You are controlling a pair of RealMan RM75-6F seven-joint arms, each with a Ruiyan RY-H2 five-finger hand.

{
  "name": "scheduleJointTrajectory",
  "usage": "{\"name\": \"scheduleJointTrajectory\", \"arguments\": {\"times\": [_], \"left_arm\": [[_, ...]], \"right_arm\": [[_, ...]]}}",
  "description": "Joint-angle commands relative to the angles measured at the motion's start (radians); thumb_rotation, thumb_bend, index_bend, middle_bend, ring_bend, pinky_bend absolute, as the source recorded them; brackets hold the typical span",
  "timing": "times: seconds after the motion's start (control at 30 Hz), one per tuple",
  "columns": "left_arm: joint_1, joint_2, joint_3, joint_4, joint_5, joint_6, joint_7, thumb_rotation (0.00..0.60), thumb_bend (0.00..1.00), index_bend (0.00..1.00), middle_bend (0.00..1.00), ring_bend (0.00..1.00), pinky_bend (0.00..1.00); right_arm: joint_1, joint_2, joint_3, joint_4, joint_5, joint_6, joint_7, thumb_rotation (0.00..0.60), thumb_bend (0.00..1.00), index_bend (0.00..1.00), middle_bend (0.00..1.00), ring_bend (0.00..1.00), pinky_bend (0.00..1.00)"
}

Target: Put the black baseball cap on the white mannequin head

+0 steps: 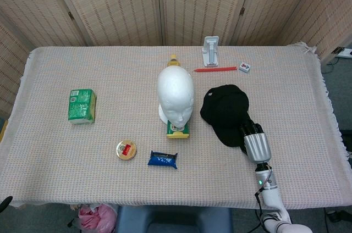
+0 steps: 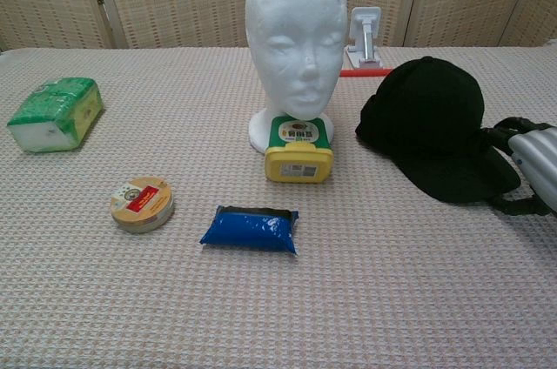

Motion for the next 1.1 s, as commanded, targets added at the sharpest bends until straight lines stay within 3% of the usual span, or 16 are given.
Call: {"name": "scheduleJointTrajectory", "arguments": {"times": [0.03, 0.27, 0.57, 1.1], "left_arm": [[0.001, 0.001, -0.001, 0.003, -0.002, 0.004, -0.007, 0.600, 0.22, 0.00, 0.00, 0.00, 0.13], [0.006, 0.002, -0.002, 0.011, -0.001, 0.015, -0.017, 0.600, 0.22, 0.00, 0.00, 0.00, 0.13], [0.022, 0.000, -0.002, 0.013, -0.006, 0.033, -0.007, 0.600, 0.22, 0.00, 0.00, 0.00, 0.13], [0.052, -0.006, 0.002, 0.023, 0.006, 0.075, -0.002, 0.600, 0.22, 0.00, 0.00, 0.00, 0.13]], "right_arm": [[0.008, -0.009, 0.001, 0.010, 0.004, 0.007, 0.004, 0.600, 0.27, 0.36, 0.41, 0.25, 0.39], [0.022, -0.029, -0.008, 0.046, 0.000, 0.066, 0.012, 0.600, 0.39, 0.64, 0.61, 0.48, 0.61], [0.085, -0.018, 0.022, 0.081, 0.028, 0.155, -0.026, 0.600, 0.51, 0.82, 0.75, 0.65, 0.79], [0.167, 0.078, 0.030, 0.049, 0.028, 0.414, -0.228, 0.600, 0.56, 0.90, 0.80, 0.73, 0.88]]}}
